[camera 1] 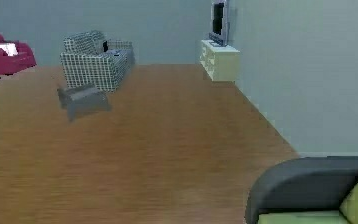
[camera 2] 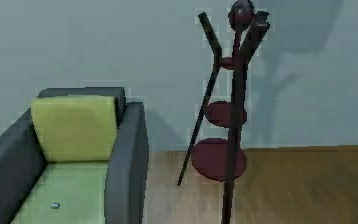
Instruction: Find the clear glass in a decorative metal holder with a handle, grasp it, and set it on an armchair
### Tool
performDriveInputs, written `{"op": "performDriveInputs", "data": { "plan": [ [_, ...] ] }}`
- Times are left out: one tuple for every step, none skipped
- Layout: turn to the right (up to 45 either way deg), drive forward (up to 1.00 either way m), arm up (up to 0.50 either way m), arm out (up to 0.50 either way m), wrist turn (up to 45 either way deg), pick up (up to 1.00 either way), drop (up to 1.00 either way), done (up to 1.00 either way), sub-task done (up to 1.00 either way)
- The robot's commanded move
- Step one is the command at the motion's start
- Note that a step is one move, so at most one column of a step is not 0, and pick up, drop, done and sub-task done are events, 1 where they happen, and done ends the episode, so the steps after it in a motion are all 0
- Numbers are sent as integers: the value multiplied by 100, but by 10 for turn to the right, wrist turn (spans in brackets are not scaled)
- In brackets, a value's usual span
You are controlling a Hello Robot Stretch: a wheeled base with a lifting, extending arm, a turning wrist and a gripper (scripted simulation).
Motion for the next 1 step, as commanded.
{"op": "performDriveInputs", "data": {
  "plan": [
    [-390,0,0,0,0,0,0,0,0]
  ]
}}
